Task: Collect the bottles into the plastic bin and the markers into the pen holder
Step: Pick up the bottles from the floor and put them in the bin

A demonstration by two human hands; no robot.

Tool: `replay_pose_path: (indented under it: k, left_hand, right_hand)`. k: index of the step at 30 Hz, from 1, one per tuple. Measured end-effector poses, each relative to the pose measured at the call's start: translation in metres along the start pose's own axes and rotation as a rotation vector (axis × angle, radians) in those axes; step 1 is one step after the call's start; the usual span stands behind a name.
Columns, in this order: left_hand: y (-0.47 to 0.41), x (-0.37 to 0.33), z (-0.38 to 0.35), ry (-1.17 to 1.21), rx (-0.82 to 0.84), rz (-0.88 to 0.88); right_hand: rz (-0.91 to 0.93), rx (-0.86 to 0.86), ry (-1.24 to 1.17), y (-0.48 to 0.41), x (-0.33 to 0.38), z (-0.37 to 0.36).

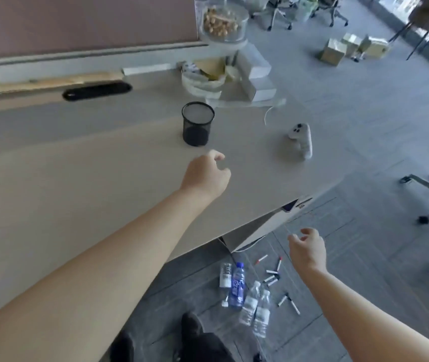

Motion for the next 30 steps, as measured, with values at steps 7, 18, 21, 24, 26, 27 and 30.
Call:
replay_pose_path:
  k: [7, 18, 21, 24, 26, 27, 30]
  left_hand:
    - [0.004, 0.021, -0.192, 0.141, 0.283, -0.044]
    - [0.002, 0.315, -0.434, -0.090, 0.366, 0.283]
    - [0.028, 0.376, -0.458, -0.160, 0.324, 0.383]
    - [0.049, 0.405, -0.481, -0.339, 0.389, 0.442]
    - [0.040, 0.403, -0.497, -0.404, 0.381, 0.398]
    - [0.032, 0.403, -0.506, -0.417, 0.364, 0.376]
    - [0.006, 0.422, -0.540, -0.456, 0.337, 0.363]
  right_hand:
    - [-0.240, 0.060, 0.001, -0.053, -0.167, -0.076]
    - [-0.119, 0.230, 0.072, -0.158, -0.360, -0.245]
    - [-0.101, 0.304, 0.057, -0.153, -0.414, -0.282]
    - [-0.217, 0.502, 0.085, -0.119, -0.476, -0.302]
    - [-0.291, 0.582, 0.026, -0.113, -0.512, -0.308]
    - [-0.309, 0.579, -0.005, -0.119, -0.525, -0.310]
    - [-0.335, 0.510, -0.044, -0.154, -0.546, -0.308]
Point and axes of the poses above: each hand's wrist, its own y-axis away from the middle knuckle, its own z-axis out of the back of the hand, x = y × z, the point moved 9 cm from there along -y, towards the middle knuckle, and after that the axes turned 1 degree about -y, right-handed, at the moved point
